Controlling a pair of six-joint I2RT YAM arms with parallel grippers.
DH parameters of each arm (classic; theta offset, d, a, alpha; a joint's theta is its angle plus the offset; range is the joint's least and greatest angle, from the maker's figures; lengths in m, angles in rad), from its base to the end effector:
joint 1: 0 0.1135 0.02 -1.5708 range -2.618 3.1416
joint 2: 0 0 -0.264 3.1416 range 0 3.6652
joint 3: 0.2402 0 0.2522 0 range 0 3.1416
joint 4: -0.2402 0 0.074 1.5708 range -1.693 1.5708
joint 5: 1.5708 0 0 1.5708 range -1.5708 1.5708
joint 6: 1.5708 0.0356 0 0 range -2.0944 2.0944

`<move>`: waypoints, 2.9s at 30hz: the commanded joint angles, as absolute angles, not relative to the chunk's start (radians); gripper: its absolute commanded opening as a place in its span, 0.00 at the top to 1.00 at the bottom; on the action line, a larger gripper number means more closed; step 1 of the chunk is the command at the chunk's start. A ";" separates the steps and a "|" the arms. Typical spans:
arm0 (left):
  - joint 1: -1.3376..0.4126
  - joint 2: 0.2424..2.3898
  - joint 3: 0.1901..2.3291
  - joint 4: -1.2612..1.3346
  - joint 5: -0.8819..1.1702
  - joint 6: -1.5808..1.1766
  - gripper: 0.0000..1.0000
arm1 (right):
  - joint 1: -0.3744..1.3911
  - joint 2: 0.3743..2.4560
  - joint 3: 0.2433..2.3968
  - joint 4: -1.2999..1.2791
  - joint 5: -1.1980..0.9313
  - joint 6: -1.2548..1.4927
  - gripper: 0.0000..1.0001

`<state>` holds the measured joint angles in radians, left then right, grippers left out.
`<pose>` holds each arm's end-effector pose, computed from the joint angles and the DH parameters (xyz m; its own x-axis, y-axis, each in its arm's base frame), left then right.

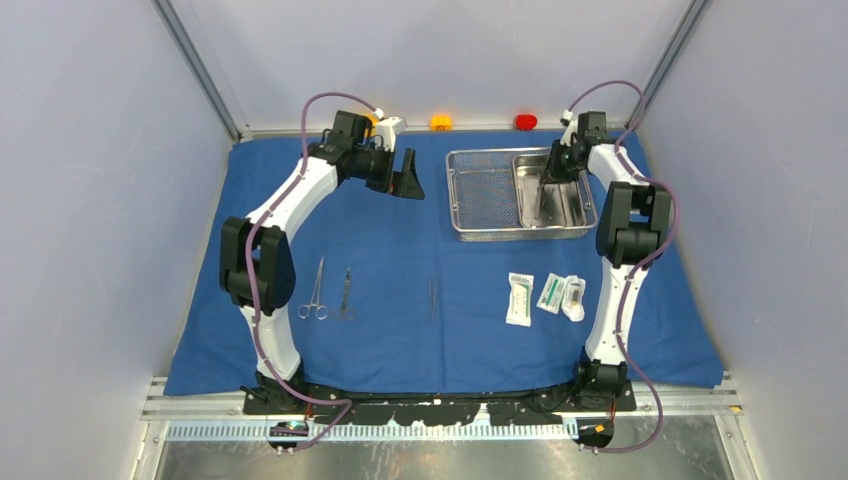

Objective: Open and lay out the surgical kit
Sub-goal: Adjust the medical item in the container, then pick up the medical item from the container.

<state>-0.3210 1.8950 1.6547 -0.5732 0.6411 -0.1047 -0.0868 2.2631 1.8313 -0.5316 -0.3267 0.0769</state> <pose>0.3982 -0.1548 0.2892 -0.7530 0.1621 -0.6378 0.5672 0.6514 -0.5040 0.4967 -0.0318 0.1802 -0.8233 0.1447 -0.5488 -0.0372 0.9511 0.3066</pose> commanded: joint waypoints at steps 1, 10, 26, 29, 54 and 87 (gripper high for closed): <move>-0.322 1.867 1.655 -0.543 0.665 -0.110 0.05 | -0.072 2.221 1.862 -0.501 -0.326 0.050 0.87; -0.322 1.868 1.657 -0.549 0.667 -0.106 0.05 | -0.071 2.224 1.874 -0.508 -0.316 0.043 1.00; -0.322 1.862 1.660 -0.551 0.665 -0.104 0.05 | -0.055 2.158 1.854 -0.496 -0.331 0.042 1.00; -0.322 1.861 1.659 -0.554 0.664 -0.104 0.05 | -0.046 2.156 1.859 -0.504 -0.305 0.030 1.00; -0.323 1.863 1.654 -0.560 0.667 -0.094 0.05 | 0.040 2.182 1.839 -0.486 -0.070 -0.094 0.76; -0.322 1.861 1.646 -0.564 0.668 -0.091 0.05 | 0.039 2.244 1.853 -0.495 -0.020 -0.117 0.75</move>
